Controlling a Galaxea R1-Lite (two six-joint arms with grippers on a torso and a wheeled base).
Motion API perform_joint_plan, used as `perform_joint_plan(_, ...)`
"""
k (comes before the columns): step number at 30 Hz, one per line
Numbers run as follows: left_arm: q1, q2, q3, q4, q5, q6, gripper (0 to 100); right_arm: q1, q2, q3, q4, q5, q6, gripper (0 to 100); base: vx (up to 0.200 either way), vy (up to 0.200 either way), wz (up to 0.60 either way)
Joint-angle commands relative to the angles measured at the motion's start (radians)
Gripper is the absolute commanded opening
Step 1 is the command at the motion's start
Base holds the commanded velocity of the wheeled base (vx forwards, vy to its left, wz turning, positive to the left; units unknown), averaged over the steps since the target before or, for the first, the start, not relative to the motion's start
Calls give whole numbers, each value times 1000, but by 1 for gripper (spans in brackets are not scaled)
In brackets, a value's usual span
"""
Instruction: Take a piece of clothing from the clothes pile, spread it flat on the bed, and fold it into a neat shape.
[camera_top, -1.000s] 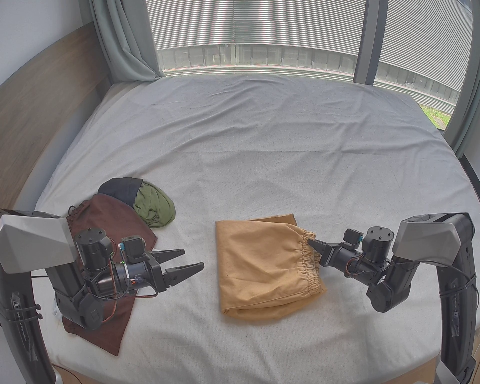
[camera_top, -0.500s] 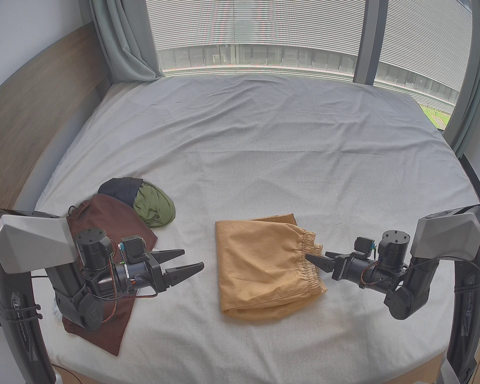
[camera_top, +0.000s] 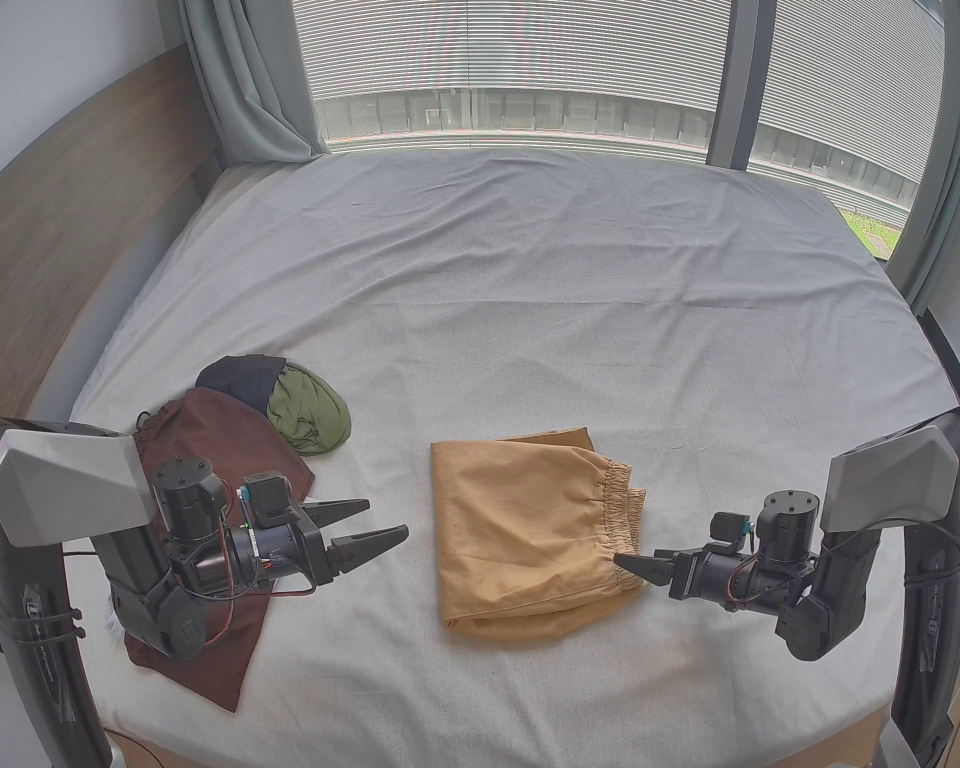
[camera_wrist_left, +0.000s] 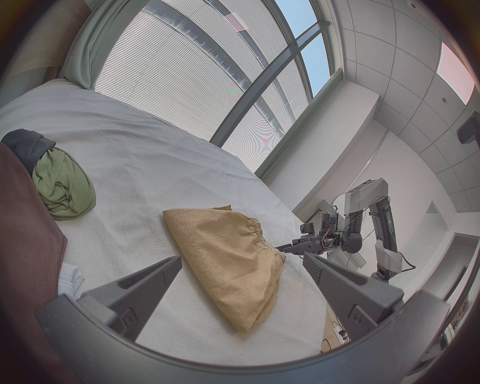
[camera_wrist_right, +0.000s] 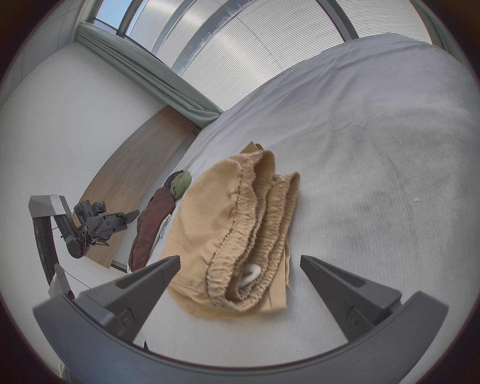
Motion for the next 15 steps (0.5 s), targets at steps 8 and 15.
perform_joint_plan(8,0,2,-1,0,0,1,100,12,108,-28,-8,0,22,100,0,0,0)
perform_joint_plan(15,0,2,-1,-1,0,3,100,64,126,-103,-12,-7,190,100,0,0,0)
